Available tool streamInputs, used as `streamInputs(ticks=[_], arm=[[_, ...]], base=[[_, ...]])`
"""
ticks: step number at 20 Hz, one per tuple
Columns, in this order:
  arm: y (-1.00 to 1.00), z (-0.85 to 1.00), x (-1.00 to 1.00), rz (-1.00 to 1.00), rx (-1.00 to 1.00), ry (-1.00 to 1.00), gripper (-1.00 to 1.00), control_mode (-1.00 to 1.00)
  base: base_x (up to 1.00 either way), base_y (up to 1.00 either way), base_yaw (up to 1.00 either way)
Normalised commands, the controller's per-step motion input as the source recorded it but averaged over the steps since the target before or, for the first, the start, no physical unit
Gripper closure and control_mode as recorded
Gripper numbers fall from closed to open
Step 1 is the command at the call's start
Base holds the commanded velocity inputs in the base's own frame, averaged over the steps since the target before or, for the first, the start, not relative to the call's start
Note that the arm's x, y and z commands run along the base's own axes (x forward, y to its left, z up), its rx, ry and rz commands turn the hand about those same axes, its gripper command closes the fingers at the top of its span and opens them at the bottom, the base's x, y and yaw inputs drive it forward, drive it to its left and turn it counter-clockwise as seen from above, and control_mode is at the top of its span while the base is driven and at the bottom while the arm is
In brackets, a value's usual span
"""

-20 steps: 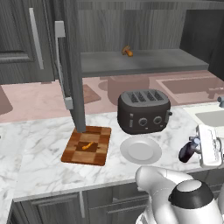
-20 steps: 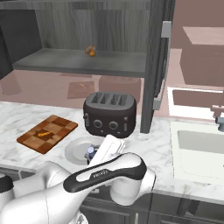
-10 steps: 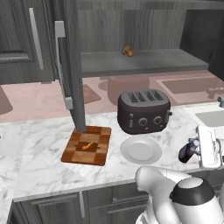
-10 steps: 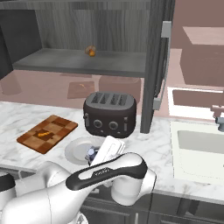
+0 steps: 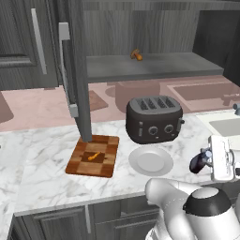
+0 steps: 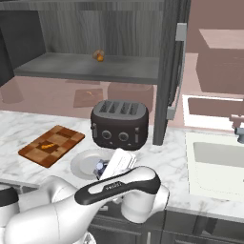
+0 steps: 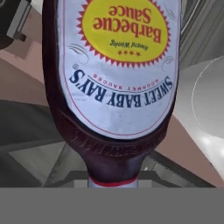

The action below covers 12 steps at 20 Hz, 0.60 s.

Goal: Pick the shrimp from the plate and place it on the cutting board. Then pick the condiment bottle from the cabinet and place it next to the cutting board.

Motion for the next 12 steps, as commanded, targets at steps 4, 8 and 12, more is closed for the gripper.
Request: streamInputs(ticks=[4, 8, 12], arm=[[0.00, -0.13, 0.20, 0.00, 0.00, -0.01, 1.00, -1.00], [0.00, -0.13, 0.19, 0.00, 0.00, 0.00, 1.00, -1.00], [-0.01, -0.12, 0.18, 0.00, 0.00, 0.00, 1.00, -1.00]], base=[[0.00, 0.00, 0.00], [0.00, 0.00, 0.00], [0.00, 0.00, 0.00]])
